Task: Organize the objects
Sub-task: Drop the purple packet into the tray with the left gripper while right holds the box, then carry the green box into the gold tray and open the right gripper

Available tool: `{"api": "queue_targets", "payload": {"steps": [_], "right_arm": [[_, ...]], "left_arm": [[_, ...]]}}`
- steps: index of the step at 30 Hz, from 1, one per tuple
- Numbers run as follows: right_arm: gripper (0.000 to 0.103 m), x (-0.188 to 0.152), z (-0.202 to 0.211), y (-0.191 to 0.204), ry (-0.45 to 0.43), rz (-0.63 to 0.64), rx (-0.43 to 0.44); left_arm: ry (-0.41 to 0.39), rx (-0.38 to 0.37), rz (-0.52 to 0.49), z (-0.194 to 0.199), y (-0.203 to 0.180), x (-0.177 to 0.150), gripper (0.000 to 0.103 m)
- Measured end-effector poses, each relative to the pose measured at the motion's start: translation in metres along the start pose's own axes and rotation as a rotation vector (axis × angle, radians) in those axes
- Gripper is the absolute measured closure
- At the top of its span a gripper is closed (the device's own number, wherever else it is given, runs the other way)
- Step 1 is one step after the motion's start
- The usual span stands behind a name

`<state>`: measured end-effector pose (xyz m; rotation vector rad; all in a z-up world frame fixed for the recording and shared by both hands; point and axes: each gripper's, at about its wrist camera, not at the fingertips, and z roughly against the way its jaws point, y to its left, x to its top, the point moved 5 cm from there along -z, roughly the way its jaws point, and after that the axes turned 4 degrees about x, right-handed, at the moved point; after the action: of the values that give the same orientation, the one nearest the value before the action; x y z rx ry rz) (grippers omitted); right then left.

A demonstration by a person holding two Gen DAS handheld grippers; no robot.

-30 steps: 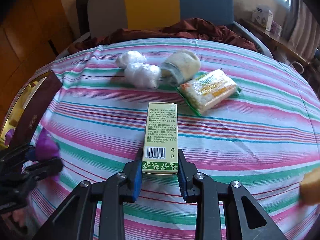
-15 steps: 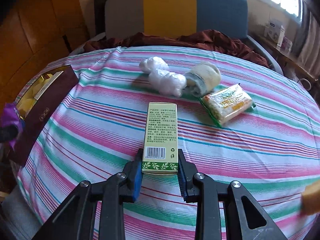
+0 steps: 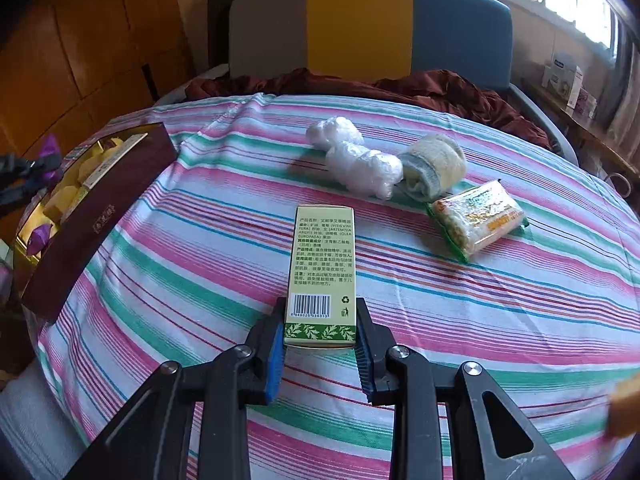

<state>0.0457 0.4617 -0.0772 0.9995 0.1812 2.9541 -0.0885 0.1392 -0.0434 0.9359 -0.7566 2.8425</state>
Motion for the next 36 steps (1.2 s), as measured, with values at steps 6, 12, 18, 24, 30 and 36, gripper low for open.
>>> {"api": "queue_targets", "payload": {"steps": [6, 12, 18, 24, 30, 36], "right_arm": [[0.072, -0.001, -0.002, 0.002, 0.006, 0.011, 0.002], [0.072, 0.001, 0.0, 0.001, -0.004, 0.006, 0.008], [0.072, 0.0, 0.0, 0.007, -0.009, 0.021, 0.012], [0.072, 0.002, 0.005, 0.015, -0.035, 0.028, 0.037], [0.072, 0.0, 0.01, 0.025, -0.055, 0.04, 0.041], [0.072, -0.002, 0.018, 0.042, -0.072, -0.029, 0.087]], "left_arm": [[0.087, 0.037, 0.089, -0.032, 0.025, 0.007, 0.066], [0.086, 0.081, 0.113, -0.032, 0.031, 0.011, 0.051], [0.042, 0.103, 0.076, -0.014, 0.026, 0.004, 0.051], [-0.005, 0.116, -0.021, 0.01, 0.014, -0.011, 0.051], [0.011, 0.09, -0.112, 0.021, 0.003, -0.029, 0.051], [-0.013, 0.066, -0.192, 0.033, -0.001, -0.035, 0.051]]}}
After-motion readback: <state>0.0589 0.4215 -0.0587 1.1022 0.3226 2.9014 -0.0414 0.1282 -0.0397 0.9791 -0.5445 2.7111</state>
